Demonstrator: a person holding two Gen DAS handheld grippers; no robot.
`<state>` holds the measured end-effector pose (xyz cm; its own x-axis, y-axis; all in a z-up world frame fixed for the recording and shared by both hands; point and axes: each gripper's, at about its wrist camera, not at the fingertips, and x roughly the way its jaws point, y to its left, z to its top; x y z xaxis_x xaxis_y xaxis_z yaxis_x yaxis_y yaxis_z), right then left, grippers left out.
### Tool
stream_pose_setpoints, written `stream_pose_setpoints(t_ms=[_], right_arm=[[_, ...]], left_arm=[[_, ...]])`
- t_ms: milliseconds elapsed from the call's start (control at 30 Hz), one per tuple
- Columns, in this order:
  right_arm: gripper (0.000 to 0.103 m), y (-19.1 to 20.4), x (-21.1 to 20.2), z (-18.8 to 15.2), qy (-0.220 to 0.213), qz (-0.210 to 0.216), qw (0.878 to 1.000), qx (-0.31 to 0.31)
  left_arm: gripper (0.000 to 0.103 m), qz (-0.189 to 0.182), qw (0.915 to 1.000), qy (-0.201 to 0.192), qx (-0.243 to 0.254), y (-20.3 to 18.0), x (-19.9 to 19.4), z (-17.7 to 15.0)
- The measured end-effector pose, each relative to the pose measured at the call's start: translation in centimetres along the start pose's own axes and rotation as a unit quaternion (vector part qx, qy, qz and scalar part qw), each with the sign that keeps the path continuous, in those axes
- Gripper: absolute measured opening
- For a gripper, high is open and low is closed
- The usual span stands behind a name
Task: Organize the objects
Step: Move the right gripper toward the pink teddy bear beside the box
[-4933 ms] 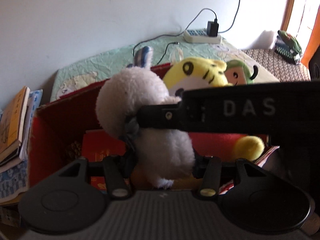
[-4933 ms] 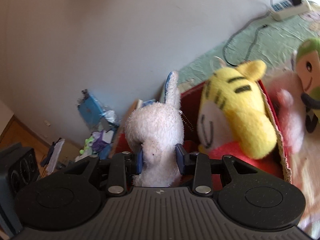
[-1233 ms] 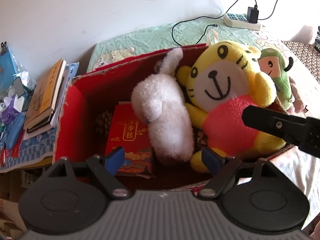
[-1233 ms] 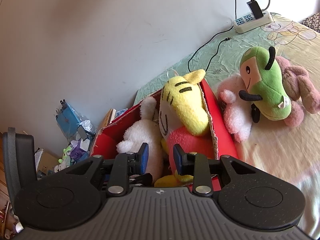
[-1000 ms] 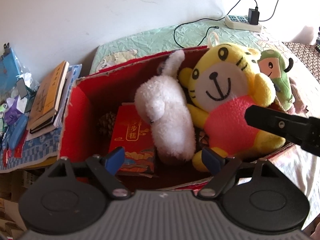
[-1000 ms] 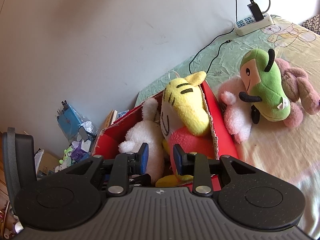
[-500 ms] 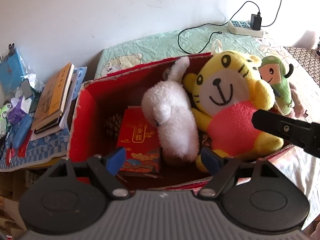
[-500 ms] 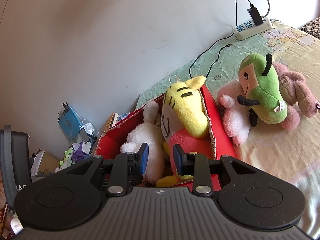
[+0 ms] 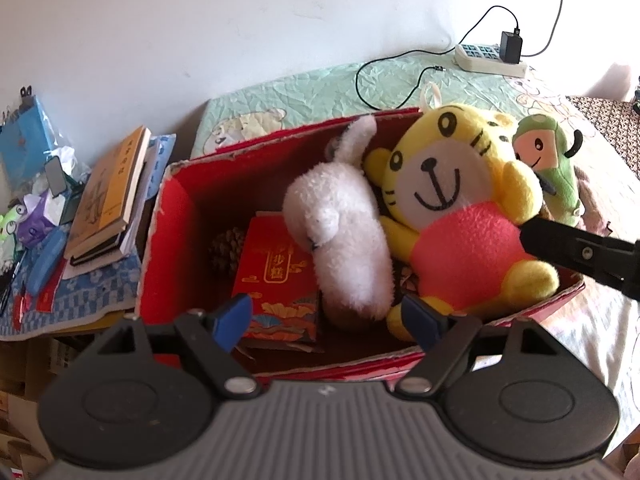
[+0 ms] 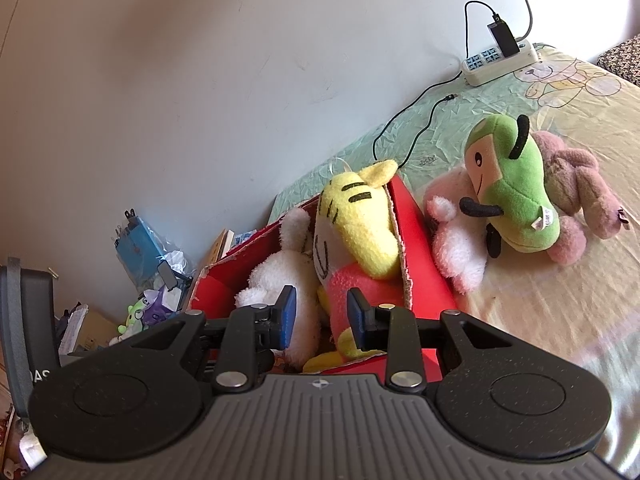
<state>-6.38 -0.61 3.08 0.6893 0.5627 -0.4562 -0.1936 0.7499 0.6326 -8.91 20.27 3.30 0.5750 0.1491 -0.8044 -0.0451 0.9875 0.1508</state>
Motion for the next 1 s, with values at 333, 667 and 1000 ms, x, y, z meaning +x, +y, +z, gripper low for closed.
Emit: stream_pose_setpoints(t_ms=[333, 667, 1000], right_arm=[[0.031, -1.4, -0.6, 1.6, 0.019, 0.026, 0.999, -0.024], [0.031, -4.1, -0.9, 3.6, 0.040, 0.046, 0.998, -0.028], [0.031, -7.5, -1.0, 5.5, 0.058, 0.053, 0.997, -0.021]], left_arm=[[0.083, 0.020, 0.9993, -0.001, -0.032, -1.2, -0.9, 0.4], [0.083, 0.043, 0.9976, -0.009, -0.055, -4.2, -2.0, 1.2], [0.082, 0.051, 0.9967, 0.000, -0.064, -7.4, -1.6, 2.7]])
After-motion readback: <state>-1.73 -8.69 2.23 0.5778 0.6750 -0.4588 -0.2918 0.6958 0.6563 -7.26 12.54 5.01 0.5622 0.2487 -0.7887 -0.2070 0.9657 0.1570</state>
